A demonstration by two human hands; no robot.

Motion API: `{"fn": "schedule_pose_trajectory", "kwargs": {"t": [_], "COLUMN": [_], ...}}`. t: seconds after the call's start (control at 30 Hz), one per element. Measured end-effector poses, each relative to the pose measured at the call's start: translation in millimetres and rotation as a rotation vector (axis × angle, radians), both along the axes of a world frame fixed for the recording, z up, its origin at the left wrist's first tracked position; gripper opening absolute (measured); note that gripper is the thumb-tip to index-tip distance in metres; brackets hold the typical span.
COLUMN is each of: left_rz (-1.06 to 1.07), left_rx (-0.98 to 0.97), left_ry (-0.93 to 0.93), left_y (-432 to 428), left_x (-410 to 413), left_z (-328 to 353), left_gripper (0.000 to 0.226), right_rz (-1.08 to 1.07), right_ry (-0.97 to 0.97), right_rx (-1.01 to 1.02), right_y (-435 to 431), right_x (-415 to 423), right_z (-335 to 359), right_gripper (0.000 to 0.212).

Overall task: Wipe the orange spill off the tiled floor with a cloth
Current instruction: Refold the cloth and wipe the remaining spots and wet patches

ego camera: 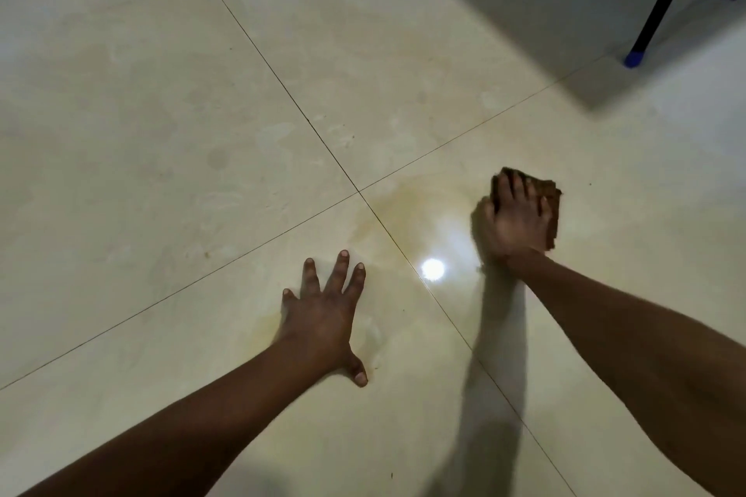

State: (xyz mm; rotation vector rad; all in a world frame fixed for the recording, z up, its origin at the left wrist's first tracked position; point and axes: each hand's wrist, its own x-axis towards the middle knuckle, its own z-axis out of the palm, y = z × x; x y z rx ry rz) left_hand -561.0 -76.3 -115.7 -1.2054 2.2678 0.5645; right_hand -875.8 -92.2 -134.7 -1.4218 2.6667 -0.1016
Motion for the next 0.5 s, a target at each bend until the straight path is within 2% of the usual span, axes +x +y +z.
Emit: {"fn": "schedule_pose_trajectory", "kwargs": {"t": [0.03,0.07,0.13,0.2,0.27,0.33,0.4,0.47,0.5], "left_rz": [-0.004,0.001,0.005,0.013,0.018,0.013,0.011,0.018,0.017], "left_rx": [-0.002,-0.011,-0.017,0.002,0.005,0.002,-0.003,-0.007,-0.012], "left_ry": [-0.004,0.003,0.004,-0.007,-0.004,-0.012,-0.033,-0.027,-0.018], "left_y": [1,-1,-3,-3,-2,-1,-2,-1,-3], "left_x": [0,-1,0,-1,-1,-3,-3,-4,-5], "left_z": [-1,-3,-1,1,3,4,2,-2,-2], "left_gripper": [0.156,0.156,0.155,0.155,0.155,0.154,0.155,0.157,0.157], "right_rz": [-0.035,0.027,0.282,0.557,0.692,0.655,0.450,0.339,0.403], "right_ry": [0.007,0.022,-0.010,-0.050,-0.061,-0.034,-0.035,-0.036,-0.046], "right_rx": [0.005,0.011,-0.009,0.036,0.072,0.048,0.060,0.025,0.029], "right_y": [-24,-46,-58,-23,34,53,19,-29,-42], "right_x": [12,34,84,102,81,42,32,64,89], "right_z": [0,-4,-9,-9,-4,-2,3,1,1], "right_gripper": [0.059,0.060,0.064,0.065,0.063,0.063,0.063,0.062,0.062]}}
